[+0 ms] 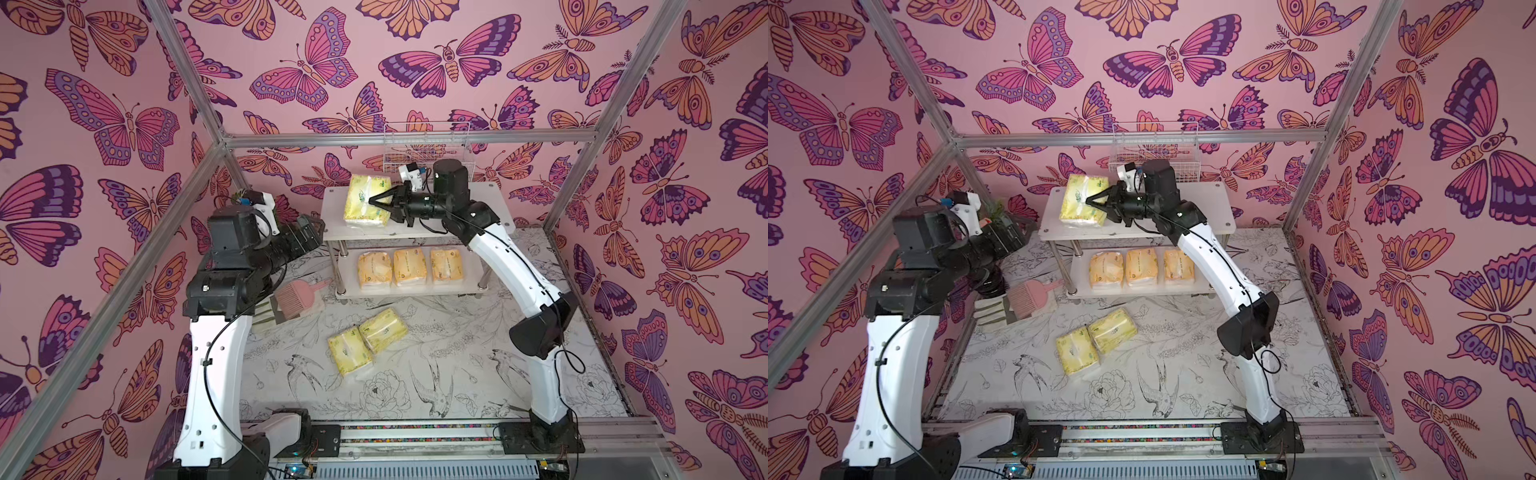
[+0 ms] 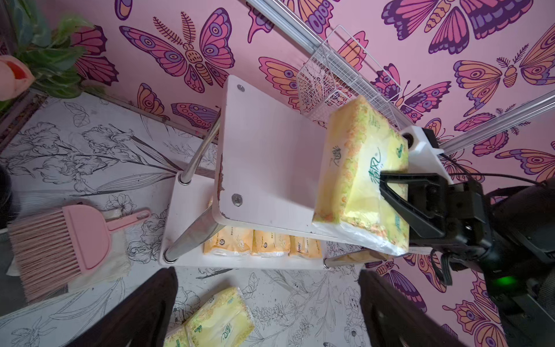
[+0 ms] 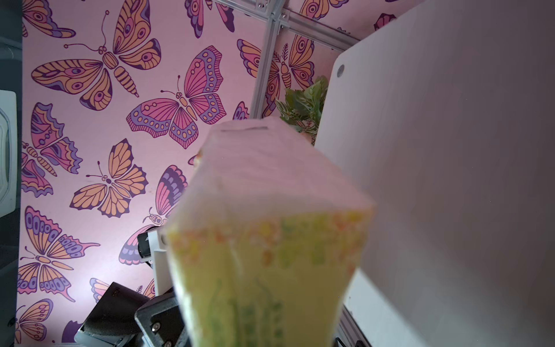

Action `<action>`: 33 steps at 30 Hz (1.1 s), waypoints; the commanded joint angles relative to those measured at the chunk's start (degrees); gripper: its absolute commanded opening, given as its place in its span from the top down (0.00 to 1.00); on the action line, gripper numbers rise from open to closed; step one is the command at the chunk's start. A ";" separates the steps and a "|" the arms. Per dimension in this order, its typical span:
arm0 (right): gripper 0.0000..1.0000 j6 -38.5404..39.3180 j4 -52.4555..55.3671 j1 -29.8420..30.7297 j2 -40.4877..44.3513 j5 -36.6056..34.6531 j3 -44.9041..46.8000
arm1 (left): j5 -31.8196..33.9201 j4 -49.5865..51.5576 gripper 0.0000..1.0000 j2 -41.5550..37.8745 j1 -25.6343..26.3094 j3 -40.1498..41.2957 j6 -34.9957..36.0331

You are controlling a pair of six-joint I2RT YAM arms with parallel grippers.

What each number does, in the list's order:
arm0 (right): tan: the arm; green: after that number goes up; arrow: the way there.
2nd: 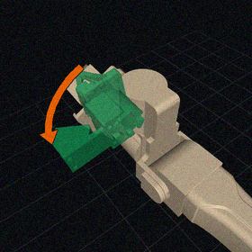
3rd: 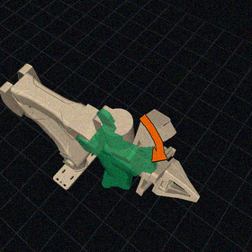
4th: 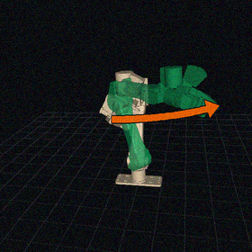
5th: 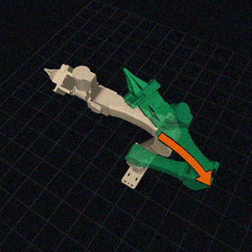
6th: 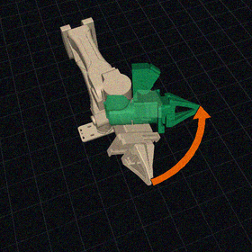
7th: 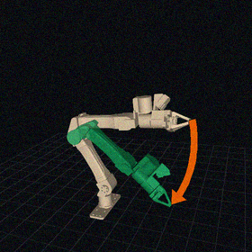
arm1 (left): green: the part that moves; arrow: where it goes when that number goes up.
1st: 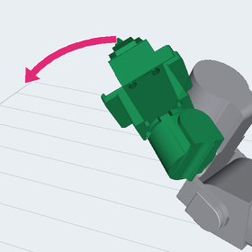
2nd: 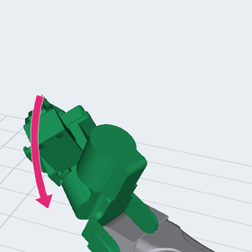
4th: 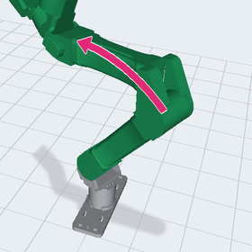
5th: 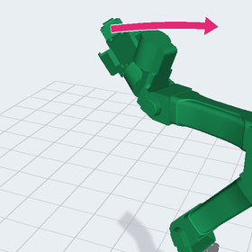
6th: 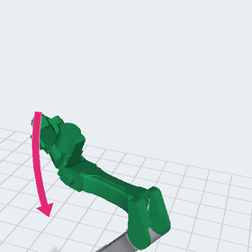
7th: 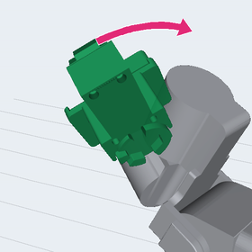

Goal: Place the tissue boxes on the shelf by color
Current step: Place a box of tissues on the shelf.

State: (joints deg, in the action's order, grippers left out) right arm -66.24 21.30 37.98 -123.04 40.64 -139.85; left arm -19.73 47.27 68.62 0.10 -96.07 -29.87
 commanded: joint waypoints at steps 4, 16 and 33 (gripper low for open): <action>0.80 -2.57 0.70 -0.35 -3.78 1.35 -5.64 | -2.41 -1.71 0.00 -1.80 -0.40 2.46 -0.26; 0.43 -1.78 3.12 -1.01 -5.28 -0.43 -7.34 | -2.74 -2.52 0.00 -2.72 -0.37 4.76 -1.22; 0.24 16.28 26.46 -3.15 -1.49 -17.15 -10.00 | -5.05 -3.77 0.00 -3.58 -0.39 6.74 -2.76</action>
State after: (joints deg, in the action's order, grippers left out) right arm -55.83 39.64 35.00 -125.32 28.49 -148.90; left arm -23.16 44.62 65.78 0.01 -90.78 -32.21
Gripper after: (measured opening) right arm 0.760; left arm 0.998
